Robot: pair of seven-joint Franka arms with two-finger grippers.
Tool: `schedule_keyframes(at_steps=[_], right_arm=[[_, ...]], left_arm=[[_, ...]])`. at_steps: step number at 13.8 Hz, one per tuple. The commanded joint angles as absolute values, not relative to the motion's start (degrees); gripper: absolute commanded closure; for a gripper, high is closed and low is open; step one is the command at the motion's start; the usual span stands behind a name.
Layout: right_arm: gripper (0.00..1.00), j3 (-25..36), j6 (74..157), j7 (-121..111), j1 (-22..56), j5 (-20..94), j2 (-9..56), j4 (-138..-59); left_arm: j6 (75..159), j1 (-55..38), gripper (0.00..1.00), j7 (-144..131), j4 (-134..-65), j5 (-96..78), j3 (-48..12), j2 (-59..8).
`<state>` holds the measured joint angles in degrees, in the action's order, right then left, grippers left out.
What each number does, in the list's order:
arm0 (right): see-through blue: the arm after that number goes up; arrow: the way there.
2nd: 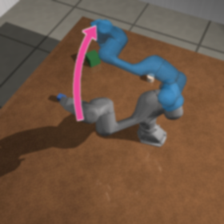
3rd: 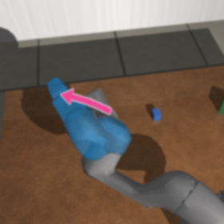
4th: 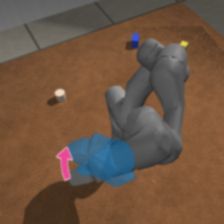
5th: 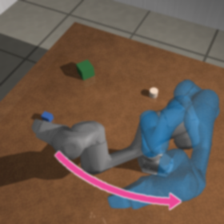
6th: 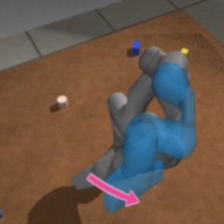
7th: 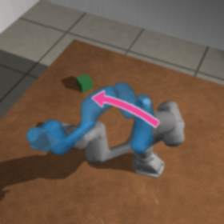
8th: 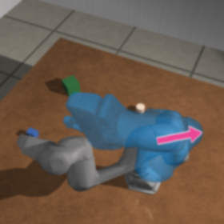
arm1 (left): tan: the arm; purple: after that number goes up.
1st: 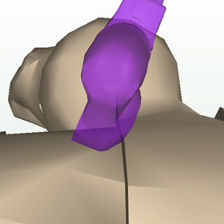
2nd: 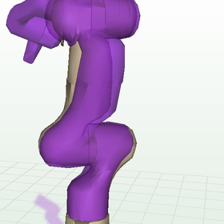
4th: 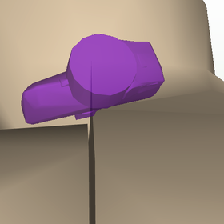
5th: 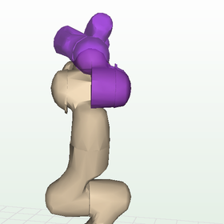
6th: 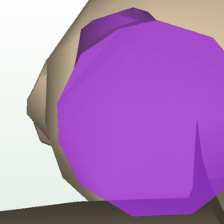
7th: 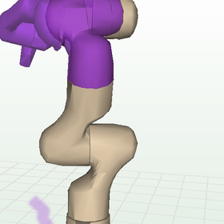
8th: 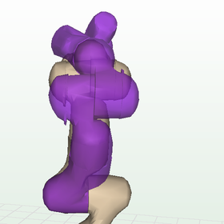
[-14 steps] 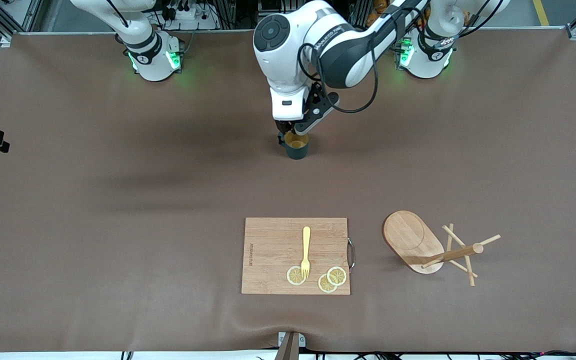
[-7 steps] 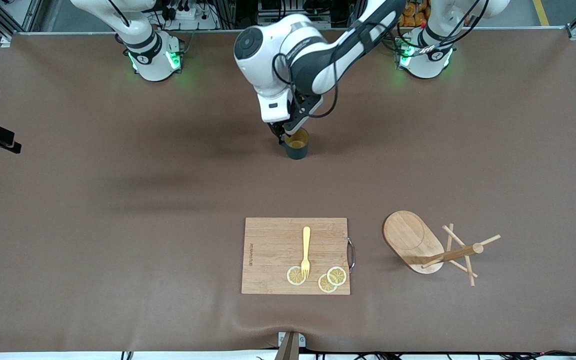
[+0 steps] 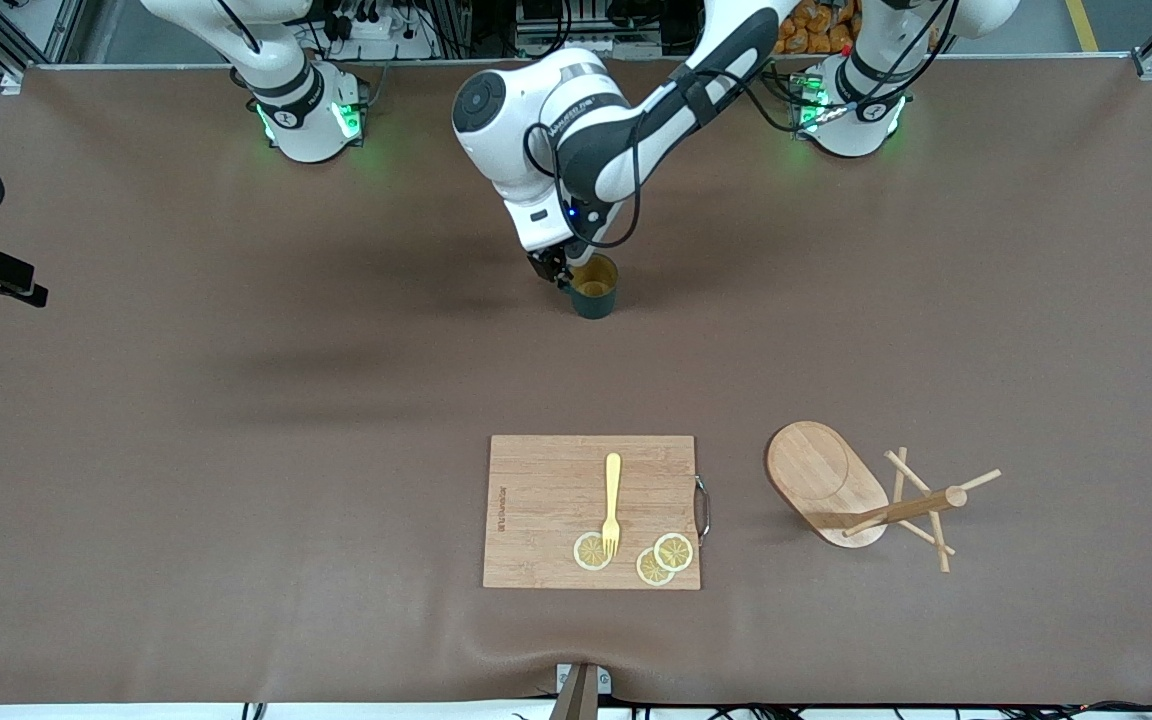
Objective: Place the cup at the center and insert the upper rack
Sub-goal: 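Lower the left gripper and grasp the mug's rim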
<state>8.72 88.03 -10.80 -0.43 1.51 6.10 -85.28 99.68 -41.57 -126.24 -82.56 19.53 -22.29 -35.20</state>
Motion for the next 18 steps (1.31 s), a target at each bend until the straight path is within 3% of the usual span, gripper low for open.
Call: schedule_keyframes(at_steps=[1,6,18], right_arm=[[0.00,8.00,88.33,-11.34,-1.14,2.37,4.48,-87.10],[0.00,8.00,88.33,-11.34,-1.14,2.37,4.57,-87.19],[0.00,8.00,88.33,-11.34,-1.05,2.37,4.57,-87.10]], left_arm=[[101.77,-44.63,0.00,-134.01,-78.86,22.66,-20.84,-39.62],[104.33,-52.11,0.00,-135.88,-75.15,23.47,-15.48,-44.29],[106.17,-54.14,0.01,-139.39,-74.88,23.03,-14.24,-49.66]])
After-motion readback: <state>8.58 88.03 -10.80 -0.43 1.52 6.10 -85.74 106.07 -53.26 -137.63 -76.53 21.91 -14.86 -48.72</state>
